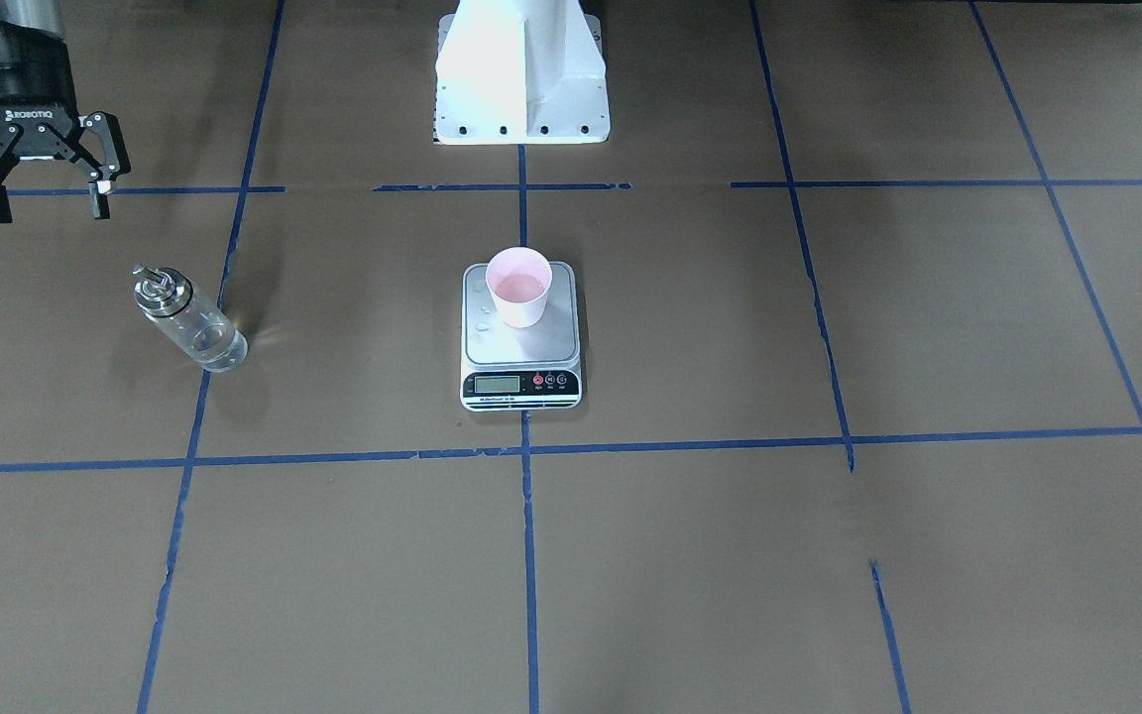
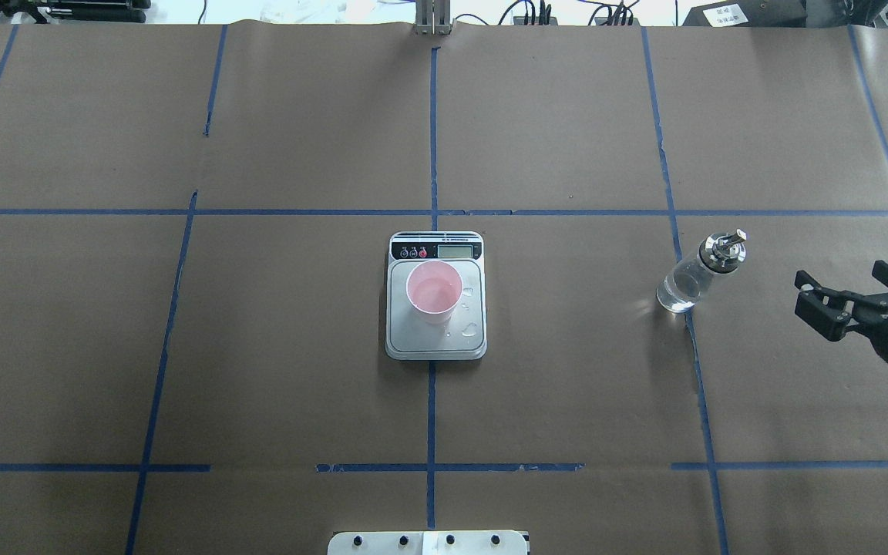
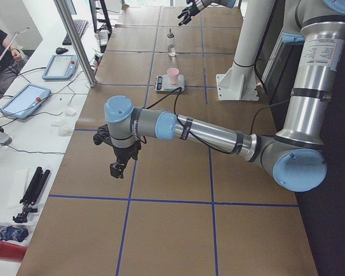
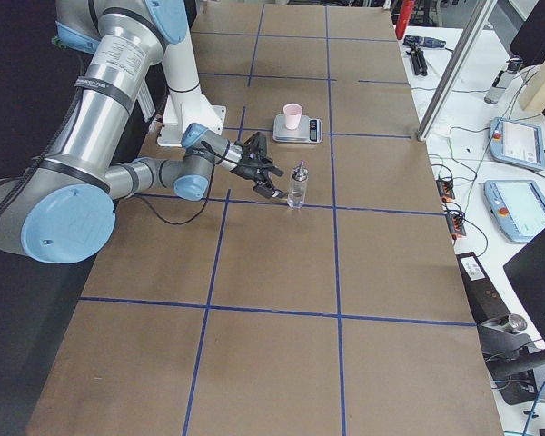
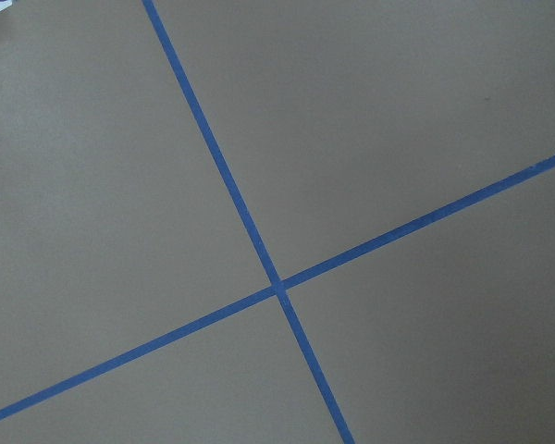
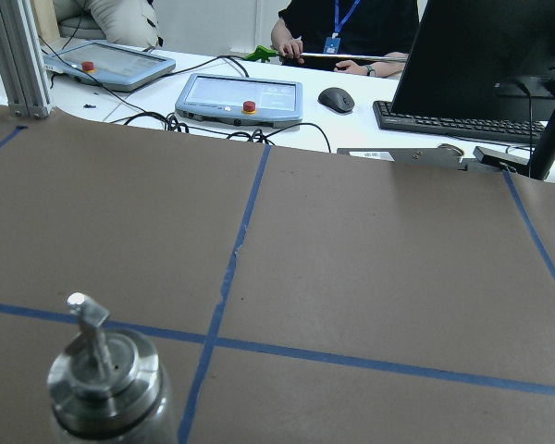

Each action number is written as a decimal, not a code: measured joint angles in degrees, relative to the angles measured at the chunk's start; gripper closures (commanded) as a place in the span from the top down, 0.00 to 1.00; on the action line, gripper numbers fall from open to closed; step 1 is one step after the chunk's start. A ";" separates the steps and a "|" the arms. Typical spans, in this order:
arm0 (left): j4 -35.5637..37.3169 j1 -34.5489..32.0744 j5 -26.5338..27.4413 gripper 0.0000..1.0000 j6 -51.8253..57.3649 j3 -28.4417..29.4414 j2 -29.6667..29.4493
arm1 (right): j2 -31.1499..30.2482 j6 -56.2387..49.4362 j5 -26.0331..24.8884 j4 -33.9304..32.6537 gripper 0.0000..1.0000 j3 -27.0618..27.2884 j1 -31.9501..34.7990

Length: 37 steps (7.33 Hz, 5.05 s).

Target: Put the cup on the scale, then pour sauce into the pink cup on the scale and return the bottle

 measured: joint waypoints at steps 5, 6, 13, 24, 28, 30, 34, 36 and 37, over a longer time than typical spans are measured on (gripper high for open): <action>0.07 0.00 -0.04 1.00 0.00 -0.22 -0.23 | 11.01 -25.61 45.56 -8.96 1.00 -5.59 38.42; 0.07 0.00 -0.02 1.00 0.00 -0.40 -0.20 | 13.76 -31.89 54.83 -13.53 1.00 -7.71 45.72; 0.09 0.00 -0.03 1.00 0.12 -0.08 0.48 | 22.01 -85.38 78.15 -59.36 1.00 -15.89 70.54; 6.27 -0.09 -0.96 1.00 8.81 3.32 7.99 | 26.36 -81.70 78.18 -59.03 1.00 -27.76 70.48; 6.05 -0.23 -0.94 1.00 8.74 2.81 8.00 | 27.99 -77.91 79.08 -58.90 1.00 -28.56 68.92; 6.00 -0.26 -0.93 1.00 8.64 2.69 7.94 | 28.16 -76.64 79.52 -55.02 1.00 -30.67 68.25; 1.39 -0.42 -1.18 1.00 1.41 2.58 7.90 | 28.19 -63.94 79.51 -40.25 1.00 -36.49 66.64; -1.66 -0.59 -2.12 1.00 -4.17 2.44 7.90 | 28.25 -62.53 79.45 -38.89 1.00 -36.78 66.46; -2.34 -0.68 -2.35 1.00 -5.05 2.41 7.91 | 28.26 -62.40 79.46 -38.73 1.00 -36.78 66.46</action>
